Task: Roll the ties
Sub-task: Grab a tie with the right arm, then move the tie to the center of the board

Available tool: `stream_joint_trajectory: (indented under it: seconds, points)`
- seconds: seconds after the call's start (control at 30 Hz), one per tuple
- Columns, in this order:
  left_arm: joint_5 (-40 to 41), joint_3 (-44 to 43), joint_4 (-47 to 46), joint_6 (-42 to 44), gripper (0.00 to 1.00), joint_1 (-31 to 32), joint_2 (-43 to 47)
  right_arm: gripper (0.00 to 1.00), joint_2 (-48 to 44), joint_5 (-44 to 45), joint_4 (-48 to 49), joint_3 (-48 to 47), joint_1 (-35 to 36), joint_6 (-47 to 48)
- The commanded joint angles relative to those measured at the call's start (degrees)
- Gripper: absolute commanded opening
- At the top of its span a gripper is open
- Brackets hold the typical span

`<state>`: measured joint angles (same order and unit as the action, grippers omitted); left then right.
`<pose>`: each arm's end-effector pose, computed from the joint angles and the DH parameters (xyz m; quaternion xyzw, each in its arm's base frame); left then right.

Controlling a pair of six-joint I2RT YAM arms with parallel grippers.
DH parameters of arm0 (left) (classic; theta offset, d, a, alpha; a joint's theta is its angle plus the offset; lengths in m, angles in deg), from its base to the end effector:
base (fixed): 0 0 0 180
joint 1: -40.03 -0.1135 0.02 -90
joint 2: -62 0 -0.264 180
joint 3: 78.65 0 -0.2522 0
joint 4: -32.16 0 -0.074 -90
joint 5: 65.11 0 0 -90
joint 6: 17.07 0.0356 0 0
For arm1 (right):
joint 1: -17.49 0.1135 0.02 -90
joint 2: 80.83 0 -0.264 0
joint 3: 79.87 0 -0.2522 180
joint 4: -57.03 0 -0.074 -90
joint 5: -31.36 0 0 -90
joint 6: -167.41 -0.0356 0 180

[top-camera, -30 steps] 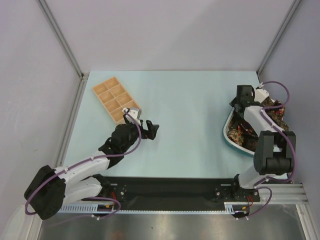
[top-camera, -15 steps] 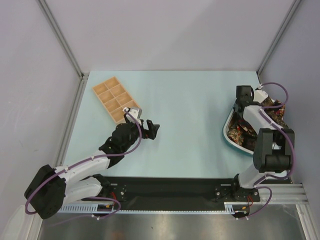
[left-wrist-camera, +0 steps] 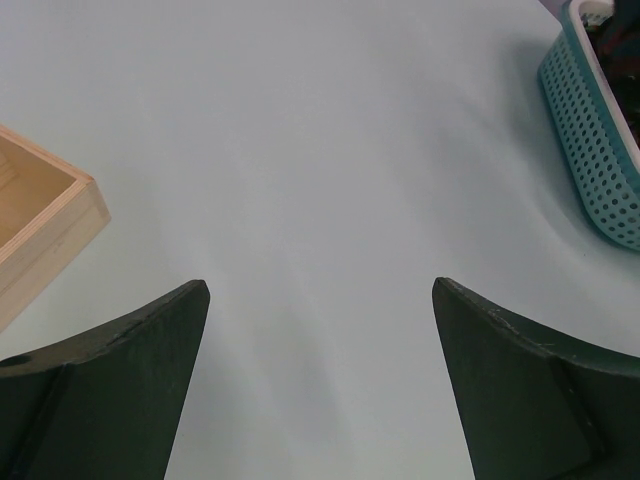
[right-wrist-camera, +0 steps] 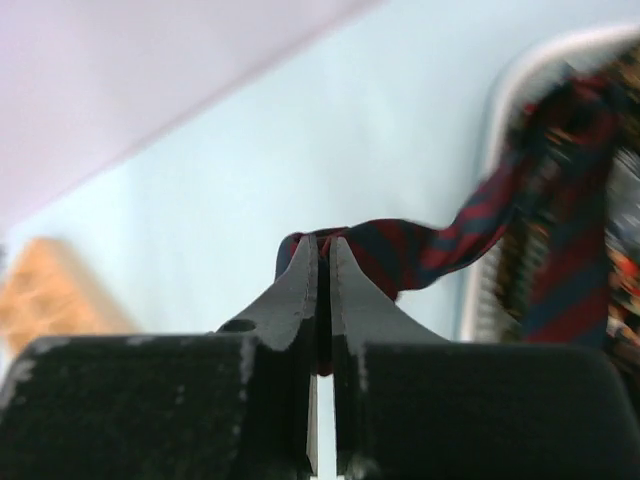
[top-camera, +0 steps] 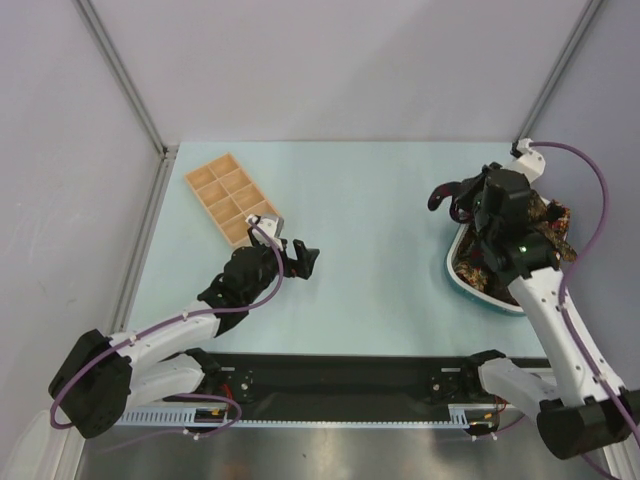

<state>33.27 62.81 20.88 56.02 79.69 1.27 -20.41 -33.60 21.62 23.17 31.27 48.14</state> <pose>0.1817 -0.1439 0.2279 0.1061 0.7631 -0.2513 0.5859 0.2289 0.0406 0.3805 0.2320 0.7699 0.0443 0.5929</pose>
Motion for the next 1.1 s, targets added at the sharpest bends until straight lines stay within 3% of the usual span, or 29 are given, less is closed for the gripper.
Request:
stream_joint_trajectory:
  seconds: [0.0, 0.23, 0.43, 0.53, 0.63, 0.77, 1.07]
  points:
    - [-0.4, -1.9, -0.8, 0.1, 1.00, 0.6, 1.2, 0.00, -5.6, -8.8, 0.9, -5.3, 3.3, 2.9]
    - [0.8, -1.0, -1.2, -0.1, 1.00, 0.6, 3.2, 0.00, -6.3, -26.6, -0.6, -14.4, 11.5, -1.2]
    - [3.4, 0.2, -1.0, -0.3, 1.00, 0.7, 5.4, 0.00, -1.9, -26.2, 1.3, -19.9, 26.4, 0.9]
    - [5.7, 0.7, 0.0, -1.0, 1.00, 0.7, 6.8, 0.00, 2.9, -21.3, 0.5, -25.6, 36.6, 3.6]
    - [12.5, 1.5, 1.7, -3.0, 1.00, 0.6, 9.7, 0.00, 6.5, -19.6, 1.9, -28.4, 43.4, 6.6]
    - [23.2, 3.6, 4.7, -6.0, 1.00, 0.7, 15.6, 0.00, 10.4, -16.3, 1.2, -30.1, 42.2, 7.4]
    - [46.6, 4.4, 17.6, -18.1, 1.00, 0.6, 23.0, 0.00, 17.3, -35.4, 8.8, -20.2, 30.6, 2.0]
